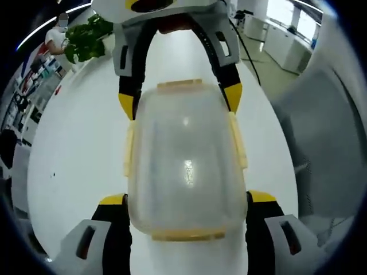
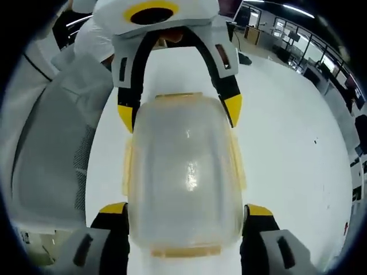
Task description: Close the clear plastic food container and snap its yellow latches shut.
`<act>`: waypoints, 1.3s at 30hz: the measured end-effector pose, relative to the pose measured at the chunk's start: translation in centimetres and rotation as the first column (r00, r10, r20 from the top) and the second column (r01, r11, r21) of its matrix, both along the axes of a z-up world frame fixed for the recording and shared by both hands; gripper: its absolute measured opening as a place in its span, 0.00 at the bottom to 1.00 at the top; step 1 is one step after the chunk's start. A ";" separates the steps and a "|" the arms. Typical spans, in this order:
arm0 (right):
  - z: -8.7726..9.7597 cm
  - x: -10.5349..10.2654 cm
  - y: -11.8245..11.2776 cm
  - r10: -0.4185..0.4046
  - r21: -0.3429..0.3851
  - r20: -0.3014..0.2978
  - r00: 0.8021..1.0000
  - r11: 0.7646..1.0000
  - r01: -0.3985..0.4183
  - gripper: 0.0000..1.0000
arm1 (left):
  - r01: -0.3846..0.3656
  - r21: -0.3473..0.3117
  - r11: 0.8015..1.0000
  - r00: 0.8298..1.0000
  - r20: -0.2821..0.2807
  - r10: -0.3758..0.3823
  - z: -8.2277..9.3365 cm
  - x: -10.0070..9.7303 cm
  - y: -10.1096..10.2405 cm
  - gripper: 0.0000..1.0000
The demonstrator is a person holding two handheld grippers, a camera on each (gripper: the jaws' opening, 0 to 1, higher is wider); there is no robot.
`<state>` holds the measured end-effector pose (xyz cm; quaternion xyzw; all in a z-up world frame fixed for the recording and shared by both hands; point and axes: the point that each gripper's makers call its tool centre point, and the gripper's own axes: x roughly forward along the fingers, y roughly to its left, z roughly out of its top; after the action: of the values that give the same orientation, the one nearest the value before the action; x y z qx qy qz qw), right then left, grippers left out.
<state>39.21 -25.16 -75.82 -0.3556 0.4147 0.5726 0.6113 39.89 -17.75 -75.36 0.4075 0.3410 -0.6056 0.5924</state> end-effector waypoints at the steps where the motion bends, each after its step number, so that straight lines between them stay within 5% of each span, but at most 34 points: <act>1: 0.0 0.0 0.1 0.000 0.000 -0.001 1.000 1.000 0.000 0.80 | 0.001 -0.003 1.000 1.000 -0.002 -0.001 0.1 0.0 0.3 0.81; 25: -0.4 -1.9 8.7 0.043 -0.009 -0.008 0.999 0.999 -0.043 0.80 | -0.030 0.041 0.999 1.000 -0.006 0.030 -0.9 -2.0 8.8 0.81; 39: -0.5 -0.7 12.5 0.051 -0.004 -0.005 0.999 0.999 -0.051 0.80 | -0.036 0.035 0.999 0.999 -0.007 0.037 -1.0 -0.9 12.6 0.81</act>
<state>38.51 -12.62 -76.29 -0.3659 0.4081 0.5880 0.5948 38.94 -5.13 -76.33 0.4093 0.3612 -0.5900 0.5948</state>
